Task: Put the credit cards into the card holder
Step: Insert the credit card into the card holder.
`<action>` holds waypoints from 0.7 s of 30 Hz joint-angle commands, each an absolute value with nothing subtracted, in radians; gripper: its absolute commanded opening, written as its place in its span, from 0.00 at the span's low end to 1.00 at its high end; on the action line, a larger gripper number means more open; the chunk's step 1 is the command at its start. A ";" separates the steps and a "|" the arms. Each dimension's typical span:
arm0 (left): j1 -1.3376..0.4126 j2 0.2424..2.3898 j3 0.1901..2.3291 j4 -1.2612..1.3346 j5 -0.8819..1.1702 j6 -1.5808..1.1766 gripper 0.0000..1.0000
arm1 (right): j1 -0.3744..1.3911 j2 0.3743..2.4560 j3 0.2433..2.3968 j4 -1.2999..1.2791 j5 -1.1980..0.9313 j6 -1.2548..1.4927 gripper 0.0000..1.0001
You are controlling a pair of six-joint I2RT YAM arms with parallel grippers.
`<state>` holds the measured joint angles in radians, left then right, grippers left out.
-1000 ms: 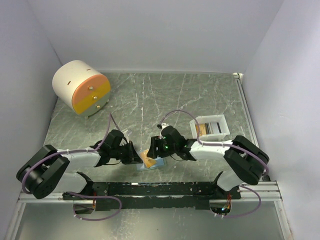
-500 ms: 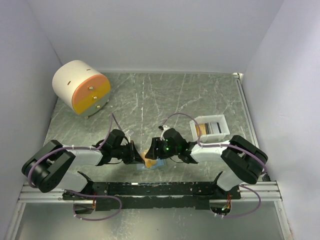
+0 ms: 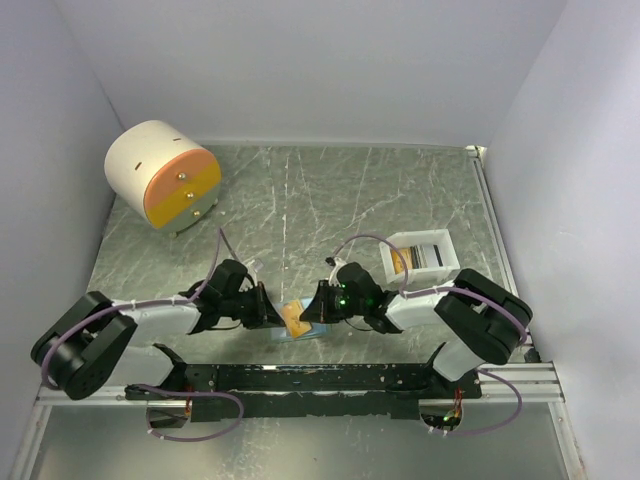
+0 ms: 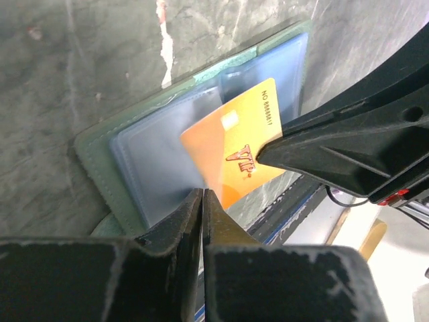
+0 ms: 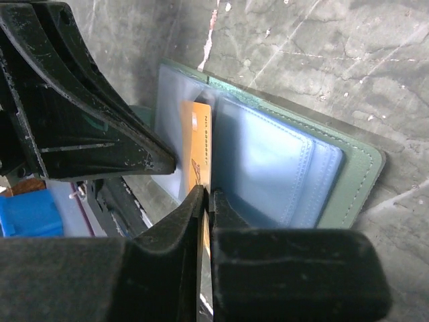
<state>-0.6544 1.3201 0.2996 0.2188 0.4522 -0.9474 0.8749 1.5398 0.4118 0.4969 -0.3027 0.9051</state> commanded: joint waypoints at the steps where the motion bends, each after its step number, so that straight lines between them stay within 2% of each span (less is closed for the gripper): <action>1: -0.654 1.233 0.320 0.055 0.370 -0.915 0.16 | 0.869 1.565 0.366 0.590 -0.290 0.940 0.01; 8: -0.653 1.105 0.327 -0.159 0.251 -0.901 0.21 | 0.869 1.594 0.300 0.737 -0.267 0.997 0.00; 21: -0.655 1.152 0.229 -0.019 0.325 -0.927 0.16 | 0.869 1.585 0.240 0.830 -0.176 1.061 0.00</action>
<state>-0.6540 1.1099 0.2729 -0.0471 0.3073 -0.9260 0.8715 1.5894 0.2642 0.8310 -0.2470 1.0580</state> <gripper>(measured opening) 0.160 0.010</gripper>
